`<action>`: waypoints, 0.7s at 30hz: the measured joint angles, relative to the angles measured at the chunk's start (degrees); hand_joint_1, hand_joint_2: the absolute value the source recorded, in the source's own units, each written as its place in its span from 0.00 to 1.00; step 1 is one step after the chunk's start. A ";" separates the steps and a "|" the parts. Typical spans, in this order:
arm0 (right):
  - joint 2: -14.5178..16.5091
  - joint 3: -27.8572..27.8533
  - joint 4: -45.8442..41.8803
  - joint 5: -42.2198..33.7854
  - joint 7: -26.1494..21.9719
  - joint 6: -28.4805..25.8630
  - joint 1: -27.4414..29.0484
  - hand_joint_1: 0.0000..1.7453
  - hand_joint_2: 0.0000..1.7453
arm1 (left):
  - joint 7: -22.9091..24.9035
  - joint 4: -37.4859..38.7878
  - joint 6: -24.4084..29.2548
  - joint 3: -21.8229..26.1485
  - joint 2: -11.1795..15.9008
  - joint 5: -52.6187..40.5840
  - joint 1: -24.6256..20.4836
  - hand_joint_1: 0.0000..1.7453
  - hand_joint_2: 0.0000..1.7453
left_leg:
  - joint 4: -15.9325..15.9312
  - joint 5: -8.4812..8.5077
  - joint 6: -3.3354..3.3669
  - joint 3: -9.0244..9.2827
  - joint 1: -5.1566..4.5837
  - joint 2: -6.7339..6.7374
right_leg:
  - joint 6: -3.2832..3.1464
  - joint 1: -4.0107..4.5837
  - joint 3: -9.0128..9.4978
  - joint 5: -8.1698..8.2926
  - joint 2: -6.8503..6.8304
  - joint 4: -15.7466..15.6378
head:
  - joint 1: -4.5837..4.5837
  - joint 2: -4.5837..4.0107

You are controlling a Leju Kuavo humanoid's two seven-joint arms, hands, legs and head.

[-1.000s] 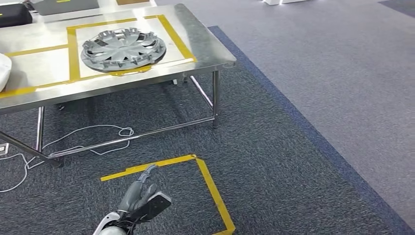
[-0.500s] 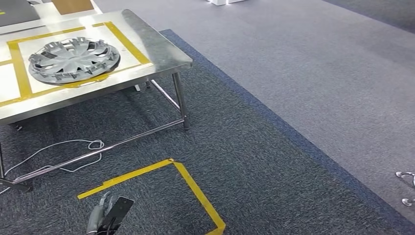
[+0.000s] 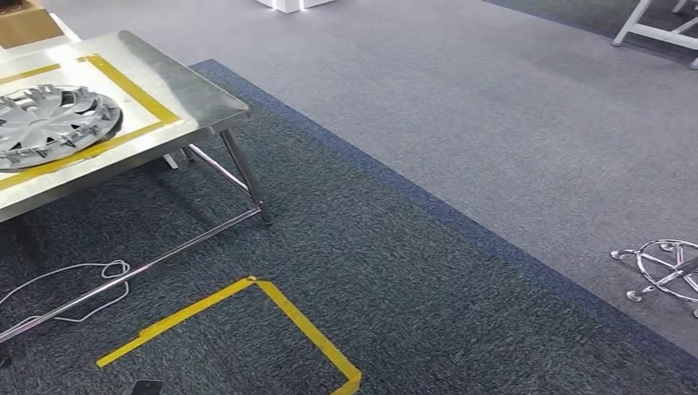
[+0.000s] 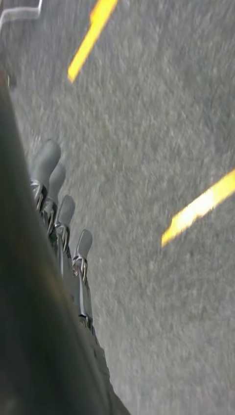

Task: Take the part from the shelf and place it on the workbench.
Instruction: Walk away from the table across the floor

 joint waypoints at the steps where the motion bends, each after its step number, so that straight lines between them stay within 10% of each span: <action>1: 0.22 -0.58 -0.38 0.39 0.15 0.21 0.30 0.00 0.00 | 0.24 0.30 0.06 0.57 -0.03 -0.40 0.05 0.00 0.00 | 0.49 -0.60 -0.35 -0.08 0.17 -0.66 | -0.36 -0.03 0.13 0.12 0.49 -0.07 | 0.00 0.00; 4: 0.80 -1.85 -1.38 1.22 0.38 0.69 0.60 0.00 0.00 | 1.05 1.06 0.14 1.91 -0.26 -1.37 0.42 0.00 0.00 | 8.07 -5.69 -0.90 -3.13 0.45 -4.73 | -1.23 -0.03 0.31 0.57 2.34 -0.23 | -0.13 0.00; 7: 1.25 -2.91 -1.86 1.93 0.41 1.06 0.65 0.00 0.00 | 1.72 1.42 0.01 2.60 -0.44 -2.99 1.21 0.00 0.00 | 16.68 -8.30 -0.61 -7.28 0.36 -5.95 | -1.45 0.37 0.31 0.64 4.83 -0.20 | -0.14 0.00; 11: 1.78 -4.27 -2.34 3.45 0.34 2.07 0.86 0.00 0.00 | 1.80 1.44 -1.40 2.69 -0.44 -7.29 1.42 0.00 0.00 | 5.50 -0.42 0.76 -3.03 0.16 -8.96 | -1.38 0.72 0.61 0.60 7.97 -0.08 | -0.10 0.00; 15: 2.60 -6.40 -2.83 6.26 -0.01 3.50 0.81 0.00 0.00 | 1.16 1.44 -2.82 2.52 -0.65 -10.97 1.06 0.00 0.00 | 0.42 0.29 1.27 -1.06 0.07 -10.10 | -0.28 0.51 -0.61 0.78 10.16 -0.01 | -0.10 0.00; 18: 3.03 -8.15 -2.98 7.70 -0.07 4.07 0.87 0.00 0.00 | 0.76 1.44 -3.32 2.49 -0.95 -12.25 0.89 0.00 0.00 | -0.56 0.76 2.08 -0.77 0.26 -8.18 | 0.43 0.52 -2.45 -1.58 6.87 3.21 | 0.20 0.00; 21: 3.20 -9.13 -3.16 8.15 -0.07 4.28 0.45 0.00 0.00 | 0.74 1.44 -3.43 2.51 -1.05 -12.57 1.20 0.00 0.00 | -0.61 0.64 2.40 -0.79 0.14 -5.63 | 1.13 0.40 -7.71 -7.00 3.89 13.92 | 0.38 0.00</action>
